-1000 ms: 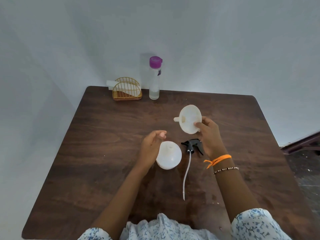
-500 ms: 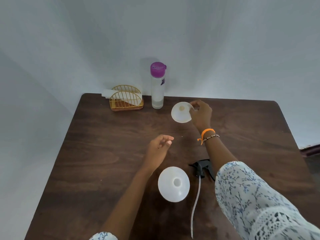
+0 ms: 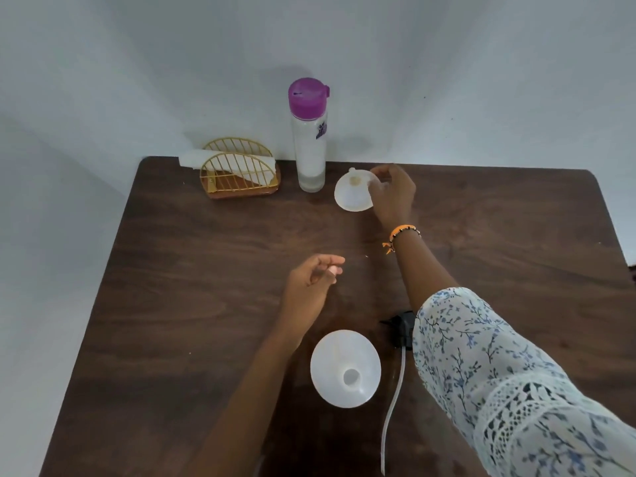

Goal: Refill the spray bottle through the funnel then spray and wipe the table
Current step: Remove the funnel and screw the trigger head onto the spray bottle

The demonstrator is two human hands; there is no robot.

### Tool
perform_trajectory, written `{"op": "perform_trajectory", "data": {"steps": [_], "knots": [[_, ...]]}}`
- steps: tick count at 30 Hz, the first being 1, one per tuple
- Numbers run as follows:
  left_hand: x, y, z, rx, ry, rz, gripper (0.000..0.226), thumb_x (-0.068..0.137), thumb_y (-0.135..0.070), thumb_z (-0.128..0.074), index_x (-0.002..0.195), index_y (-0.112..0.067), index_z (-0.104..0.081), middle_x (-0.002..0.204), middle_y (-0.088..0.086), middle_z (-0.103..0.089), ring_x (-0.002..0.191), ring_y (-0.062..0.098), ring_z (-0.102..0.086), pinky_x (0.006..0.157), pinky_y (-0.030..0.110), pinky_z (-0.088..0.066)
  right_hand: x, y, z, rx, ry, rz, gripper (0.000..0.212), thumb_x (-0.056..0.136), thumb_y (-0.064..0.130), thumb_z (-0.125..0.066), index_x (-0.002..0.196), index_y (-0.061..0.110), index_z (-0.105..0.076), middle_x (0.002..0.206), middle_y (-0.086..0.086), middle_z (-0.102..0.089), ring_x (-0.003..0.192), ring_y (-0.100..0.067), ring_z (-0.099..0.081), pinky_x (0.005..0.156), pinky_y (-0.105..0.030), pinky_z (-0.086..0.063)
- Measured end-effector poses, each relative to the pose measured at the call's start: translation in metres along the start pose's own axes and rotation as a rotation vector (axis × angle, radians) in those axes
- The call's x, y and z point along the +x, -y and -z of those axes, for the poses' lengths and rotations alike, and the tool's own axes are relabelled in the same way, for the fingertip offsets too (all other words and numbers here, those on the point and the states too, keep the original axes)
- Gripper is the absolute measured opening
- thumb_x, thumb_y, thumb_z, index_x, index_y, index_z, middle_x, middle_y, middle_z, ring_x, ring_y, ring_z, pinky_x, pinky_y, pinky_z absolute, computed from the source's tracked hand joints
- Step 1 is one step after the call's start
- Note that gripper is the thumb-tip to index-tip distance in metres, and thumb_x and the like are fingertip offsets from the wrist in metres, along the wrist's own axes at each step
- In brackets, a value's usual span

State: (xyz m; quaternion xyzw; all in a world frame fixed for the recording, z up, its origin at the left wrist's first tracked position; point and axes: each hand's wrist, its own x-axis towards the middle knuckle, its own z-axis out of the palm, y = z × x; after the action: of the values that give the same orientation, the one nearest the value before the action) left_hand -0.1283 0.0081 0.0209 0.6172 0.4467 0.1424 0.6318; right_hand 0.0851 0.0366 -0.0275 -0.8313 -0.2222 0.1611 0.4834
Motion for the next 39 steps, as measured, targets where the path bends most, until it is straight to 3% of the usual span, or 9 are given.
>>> {"op": "perform_trajectory", "data": {"steps": [3,9,13,18,21,24,30,34,39], "knots": [[-0.004,0.001,0.0,-0.006,-0.001,-0.007,0.018,0.093,-0.013,-0.052,0.095,-0.027,-0.064,0.091,-0.008,-0.065,0.085,0.008,-0.06,0.073,0.011,-0.046,-0.015,0.001,0.01,-0.015,0.046,0.011,0.029,0.071,0.005,-0.069,0.099,0.01,-0.062,0.108,-0.008,-0.057,0.091,-0.014,-0.052,0.076,-0.013,-0.042],[-0.033,0.005,0.008,-0.031,0.005,-0.032,0.022,0.093,-0.011,-0.052,0.093,-0.029,-0.065,0.091,-0.008,-0.067,0.084,0.003,-0.062,0.076,0.014,-0.049,-0.087,0.004,0.055,0.002,-0.02,-0.024,0.041,0.075,0.012,-0.073,0.113,0.016,-0.057,0.121,0.001,-0.043,0.113,-0.02,-0.047,0.1,-0.03,-0.039],[-0.063,0.014,0.013,-0.057,-0.022,-0.074,0.029,0.092,-0.002,-0.049,0.093,-0.026,-0.065,0.095,-0.006,-0.067,0.087,-0.001,-0.062,0.078,0.012,-0.049,-0.143,-0.009,0.089,-0.069,-0.014,-0.038,0.019,0.081,0.009,-0.068,0.099,0.014,-0.064,0.107,-0.001,-0.052,0.096,-0.016,-0.054,0.081,-0.006,-0.038],[-0.094,0.025,0.012,-0.006,0.027,-0.101,0.046,0.086,0.013,-0.041,0.094,-0.026,-0.064,0.101,-0.011,-0.066,0.091,-0.01,-0.06,0.076,0.006,-0.046,-0.197,-0.038,0.106,-0.306,0.111,-0.124,0.005,0.085,0.012,-0.064,0.087,0.01,-0.067,0.088,-0.007,-0.067,0.083,-0.019,-0.061,0.072,-0.024,-0.042],[-0.106,0.036,0.009,0.033,0.071,-0.11,0.057,0.077,0.016,-0.039,0.096,-0.03,-0.065,0.107,-0.013,-0.067,0.105,0.003,-0.059,0.082,0.013,-0.047,-0.214,-0.041,0.105,-0.447,0.14,-0.168,0.02,0.083,0.027,-0.068,0.09,0.009,-0.064,0.086,-0.007,-0.066,0.085,-0.025,-0.062,0.066,-0.026,-0.039],[-0.116,0.041,0.006,0.107,0.094,-0.147,0.05,0.07,0.002,-0.044,0.104,-0.03,-0.063,0.112,-0.008,-0.065,0.109,0.01,-0.055,0.081,0.008,-0.044,-0.221,-0.035,0.102,-0.589,0.16,-0.177,0.037,0.08,0.036,-0.071,0.097,0.008,-0.055,0.098,-0.011,-0.062,0.093,-0.031,-0.06,0.067,-0.031,-0.042],[-0.123,0.043,0.005,0.151,0.061,-0.19,0.039,0.069,-0.023,-0.067,0.104,-0.041,-0.061,0.111,-0.017,-0.063,0.107,0.009,-0.057,0.089,0.031,-0.05,-0.228,-0.025,0.099,-0.729,0.208,-0.165,0.045,0.077,0.031,-0.073,0.105,0.007,-0.047,0.11,-0.015,-0.061,0.104,-0.037,-0.058,0.073,-0.037,-0.047],[-0.121,0.043,0.003,0.223,-0.025,-0.212,0.036,0.066,-0.04,-0.071,0.101,-0.04,-0.062,0.109,-0.018,-0.064,0.103,0.008,-0.057,0.085,0.036,-0.053,-0.231,-0.025,0.105,-0.615,0.171,-0.155,0.038,0.075,0.026,-0.071,0.099,0.006,-0.049,0.104,-0.016,-0.062,0.097,-0.038,-0.059,0.072,-0.037,-0.047],[-0.124,0.041,0.004,0.225,-0.038,-0.293,0.029,0.071,-0.029,-0.074,0.097,-0.037,-0.064,0.105,-0.018,-0.065,0.099,0.007,-0.058,0.083,0.033,-0.051,-0.232,0.015,0.134,-0.147,-0.046,-0.027,0.029,0.073,0.022,-0.076,0.09,0.011,-0.056,0.083,-0.002,-0.063,0.08,-0.018,-0.059,0.075,-0.019,-0.044]]}}
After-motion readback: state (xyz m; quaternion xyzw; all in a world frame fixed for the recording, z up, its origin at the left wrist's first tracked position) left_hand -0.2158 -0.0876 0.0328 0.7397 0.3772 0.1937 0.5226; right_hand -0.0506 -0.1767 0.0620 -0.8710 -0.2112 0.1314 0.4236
